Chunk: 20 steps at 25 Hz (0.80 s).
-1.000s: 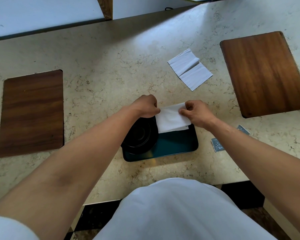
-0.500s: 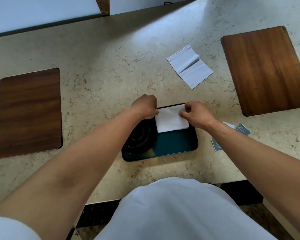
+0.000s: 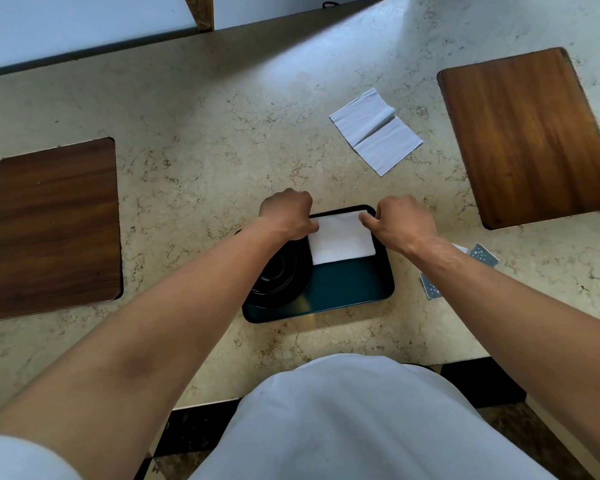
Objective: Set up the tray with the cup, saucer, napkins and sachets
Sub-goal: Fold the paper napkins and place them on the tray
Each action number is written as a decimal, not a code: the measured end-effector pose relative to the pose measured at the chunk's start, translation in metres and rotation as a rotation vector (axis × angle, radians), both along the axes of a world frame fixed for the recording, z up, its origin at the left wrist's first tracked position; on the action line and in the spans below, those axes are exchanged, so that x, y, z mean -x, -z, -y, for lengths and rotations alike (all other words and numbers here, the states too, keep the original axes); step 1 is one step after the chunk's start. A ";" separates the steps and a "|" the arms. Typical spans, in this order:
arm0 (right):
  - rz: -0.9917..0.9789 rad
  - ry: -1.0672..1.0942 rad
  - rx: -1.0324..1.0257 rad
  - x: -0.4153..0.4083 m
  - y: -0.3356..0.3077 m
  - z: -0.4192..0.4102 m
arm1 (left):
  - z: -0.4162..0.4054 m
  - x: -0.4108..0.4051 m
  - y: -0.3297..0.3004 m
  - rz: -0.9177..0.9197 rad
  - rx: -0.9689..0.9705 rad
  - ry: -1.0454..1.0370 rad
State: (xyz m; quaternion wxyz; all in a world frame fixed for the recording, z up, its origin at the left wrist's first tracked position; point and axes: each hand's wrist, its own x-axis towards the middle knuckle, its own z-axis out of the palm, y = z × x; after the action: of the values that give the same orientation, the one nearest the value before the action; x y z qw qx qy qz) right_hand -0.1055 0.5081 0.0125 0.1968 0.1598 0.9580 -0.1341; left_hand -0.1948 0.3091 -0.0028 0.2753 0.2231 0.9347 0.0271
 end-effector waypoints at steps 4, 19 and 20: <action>0.058 0.030 0.034 -0.003 0.002 0.002 | 0.002 0.000 0.001 -0.026 0.027 -0.004; 0.049 0.059 0.102 -0.002 0.011 -0.007 | 0.004 0.007 0.004 0.061 -0.033 -0.058; 0.018 0.088 0.119 -0.001 0.011 -0.009 | 0.003 0.009 0.003 0.062 -0.065 -0.094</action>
State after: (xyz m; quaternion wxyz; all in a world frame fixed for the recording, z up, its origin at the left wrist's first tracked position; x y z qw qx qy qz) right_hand -0.1041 0.5171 0.0011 0.2086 0.1910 0.9386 -0.1977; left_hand -0.2042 0.3060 -0.0057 0.2952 0.1870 0.9338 0.0773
